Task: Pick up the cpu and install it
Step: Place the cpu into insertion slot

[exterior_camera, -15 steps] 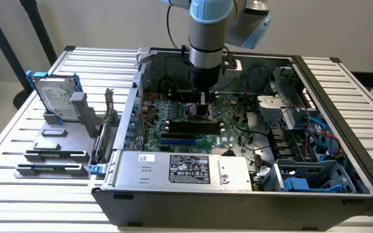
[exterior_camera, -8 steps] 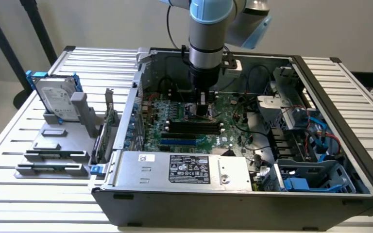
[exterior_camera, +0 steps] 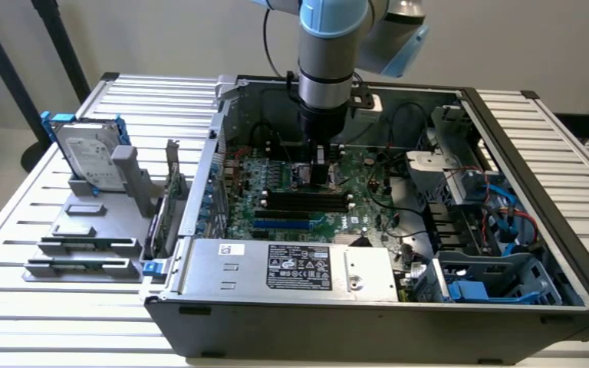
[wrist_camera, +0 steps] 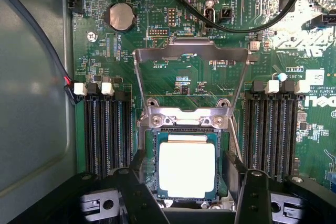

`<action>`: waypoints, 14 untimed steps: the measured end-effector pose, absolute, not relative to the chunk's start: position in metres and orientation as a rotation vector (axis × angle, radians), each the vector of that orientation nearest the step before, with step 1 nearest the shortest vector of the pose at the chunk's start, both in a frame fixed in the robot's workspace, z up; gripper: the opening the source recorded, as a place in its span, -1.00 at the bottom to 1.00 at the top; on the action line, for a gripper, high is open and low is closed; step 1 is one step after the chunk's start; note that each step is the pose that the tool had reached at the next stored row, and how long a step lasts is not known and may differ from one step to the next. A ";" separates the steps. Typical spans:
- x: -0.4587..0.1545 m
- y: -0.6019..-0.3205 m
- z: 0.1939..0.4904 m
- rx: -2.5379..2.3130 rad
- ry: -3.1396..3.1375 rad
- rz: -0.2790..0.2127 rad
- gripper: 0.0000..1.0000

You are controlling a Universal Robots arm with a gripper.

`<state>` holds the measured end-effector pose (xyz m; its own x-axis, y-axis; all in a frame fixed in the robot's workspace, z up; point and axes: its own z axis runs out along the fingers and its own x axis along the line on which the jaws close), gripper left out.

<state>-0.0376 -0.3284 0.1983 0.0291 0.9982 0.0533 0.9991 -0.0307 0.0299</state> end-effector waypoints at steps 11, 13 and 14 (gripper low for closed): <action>-0.039 -0.328 0.210 -2.242 -2.176 -0.093 0.37; -0.040 -0.328 0.212 -2.242 -2.175 -0.093 0.37; -0.041 -0.328 0.214 -2.242 -2.175 -0.094 0.37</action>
